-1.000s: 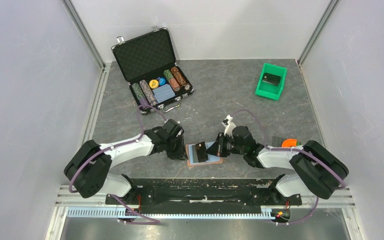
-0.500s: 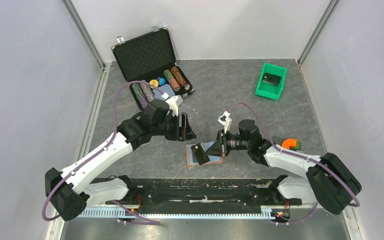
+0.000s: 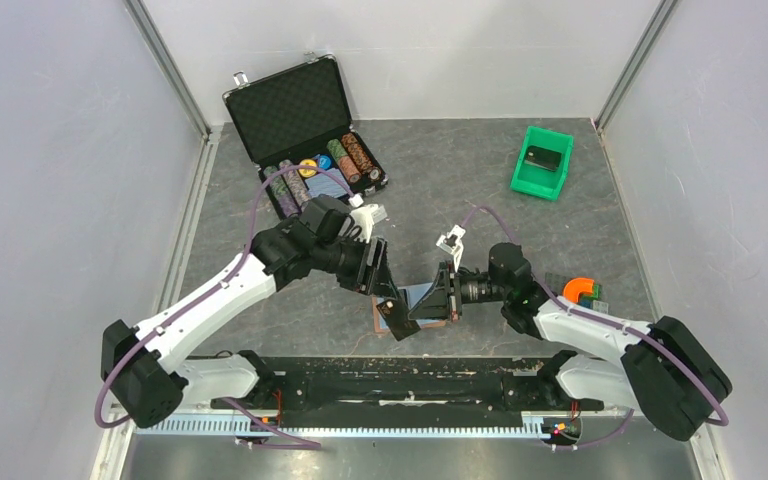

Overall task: Take the credit cards out of the card holder
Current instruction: Remove the credit card from the card holder.

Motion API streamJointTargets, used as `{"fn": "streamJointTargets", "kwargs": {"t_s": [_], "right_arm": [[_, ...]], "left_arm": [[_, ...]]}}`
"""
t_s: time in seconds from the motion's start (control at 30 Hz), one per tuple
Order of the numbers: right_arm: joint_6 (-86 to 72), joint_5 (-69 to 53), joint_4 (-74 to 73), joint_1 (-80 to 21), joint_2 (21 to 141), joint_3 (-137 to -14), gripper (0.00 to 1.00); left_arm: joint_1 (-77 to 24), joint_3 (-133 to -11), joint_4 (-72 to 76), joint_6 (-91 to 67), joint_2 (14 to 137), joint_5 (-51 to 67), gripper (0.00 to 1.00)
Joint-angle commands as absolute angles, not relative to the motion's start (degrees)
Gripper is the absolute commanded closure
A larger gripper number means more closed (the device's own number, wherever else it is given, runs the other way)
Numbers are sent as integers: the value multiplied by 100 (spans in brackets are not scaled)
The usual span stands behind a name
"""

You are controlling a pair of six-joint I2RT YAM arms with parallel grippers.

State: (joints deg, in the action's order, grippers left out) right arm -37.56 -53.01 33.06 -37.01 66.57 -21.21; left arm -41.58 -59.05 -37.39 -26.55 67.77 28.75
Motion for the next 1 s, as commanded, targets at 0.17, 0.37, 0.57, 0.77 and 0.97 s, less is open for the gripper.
{"fn": "streamJointTargets", "kwargs": {"t_s": [0.17, 0.37, 0.57, 0.77, 0.97], "right_arm": [[-4052, -5677, 4025, -3726, 6535, -2004, 100], [-4019, -5654, 3954, -3727, 6619, -2115, 100], [-3674, -4873, 3082, -3543, 6381, -2283, 73], [-4023, -4267, 2972, -2897, 5680, -2161, 38], [-4667, -3788, 3239, -2782, 5241, -2073, 31]], "left_arm": [[-4144, -5777, -3231, -2340, 7176, 4048, 49], [-4140, -5612, -2997, -2466, 7240, 4313, 90], [-4023, -5353, -2584, -3036, 7135, 4351, 98], [-3674, -5017, -1741, -3966, 6699, 4124, 98], [-3573, -4650, -583, -4895, 6195, 3200, 98]]}}
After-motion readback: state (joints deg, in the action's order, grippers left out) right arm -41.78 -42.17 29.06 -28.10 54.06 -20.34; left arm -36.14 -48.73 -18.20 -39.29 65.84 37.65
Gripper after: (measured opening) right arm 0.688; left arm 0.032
